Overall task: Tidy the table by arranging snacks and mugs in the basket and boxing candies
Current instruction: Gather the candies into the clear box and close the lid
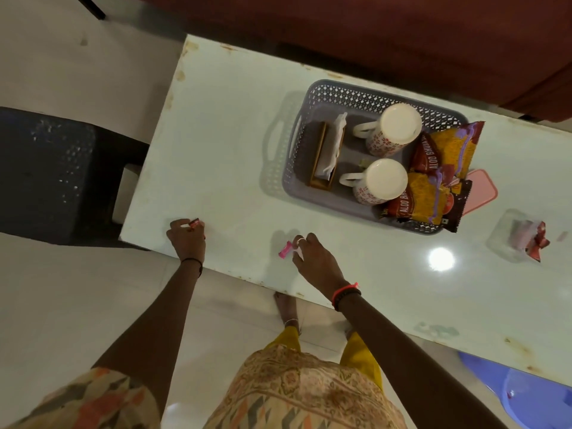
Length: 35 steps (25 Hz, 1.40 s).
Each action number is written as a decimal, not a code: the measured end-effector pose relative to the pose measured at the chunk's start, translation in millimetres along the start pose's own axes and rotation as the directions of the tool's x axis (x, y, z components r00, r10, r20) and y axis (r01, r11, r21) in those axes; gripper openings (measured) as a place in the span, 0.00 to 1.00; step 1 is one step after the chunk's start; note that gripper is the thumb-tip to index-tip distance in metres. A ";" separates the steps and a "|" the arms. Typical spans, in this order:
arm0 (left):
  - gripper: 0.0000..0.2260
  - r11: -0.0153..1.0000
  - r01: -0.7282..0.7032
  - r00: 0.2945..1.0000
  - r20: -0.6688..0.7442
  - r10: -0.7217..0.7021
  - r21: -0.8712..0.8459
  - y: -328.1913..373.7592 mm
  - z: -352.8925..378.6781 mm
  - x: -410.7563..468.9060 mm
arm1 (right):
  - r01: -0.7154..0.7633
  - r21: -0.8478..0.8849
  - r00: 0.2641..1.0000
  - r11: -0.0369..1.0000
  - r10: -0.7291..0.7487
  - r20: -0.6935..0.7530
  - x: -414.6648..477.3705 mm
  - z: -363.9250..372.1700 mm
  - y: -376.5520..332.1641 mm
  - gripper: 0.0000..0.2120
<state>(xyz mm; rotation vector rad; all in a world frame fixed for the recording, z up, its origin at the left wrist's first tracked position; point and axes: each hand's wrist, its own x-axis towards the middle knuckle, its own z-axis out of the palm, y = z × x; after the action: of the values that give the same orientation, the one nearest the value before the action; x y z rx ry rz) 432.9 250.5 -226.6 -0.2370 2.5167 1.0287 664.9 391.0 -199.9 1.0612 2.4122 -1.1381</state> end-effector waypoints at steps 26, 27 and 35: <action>0.10 0.886 -0.382 0.814 0.358 0.457 -0.264 80.8 82.9 -218.5 | -0.355 0.474 0.897 0.806 0.437 -0.071 -60.4 -60.4 115.7 0.07; 0.10 0.882 -0.385 0.798 0.383 0.466 -0.270 84.2 90.1 -230.3 | -0.392 0.509 0.864 0.766 0.497 -0.083 -71.8 -68.2 134.2 0.07; 0.10 0.863 -0.404 0.656 0.562 0.504 -0.303 120.4 176.5 -330.1 | -0.336 0.700 0.606 0.630 0.714 -0.351 -142.2 -162.9 252.2 0.10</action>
<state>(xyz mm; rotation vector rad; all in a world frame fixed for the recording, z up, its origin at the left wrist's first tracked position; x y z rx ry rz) 748.0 460.8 -121.5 0.6507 1.8949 1.2289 954.6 548.7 -160.2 2.5280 1.7793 -1.4540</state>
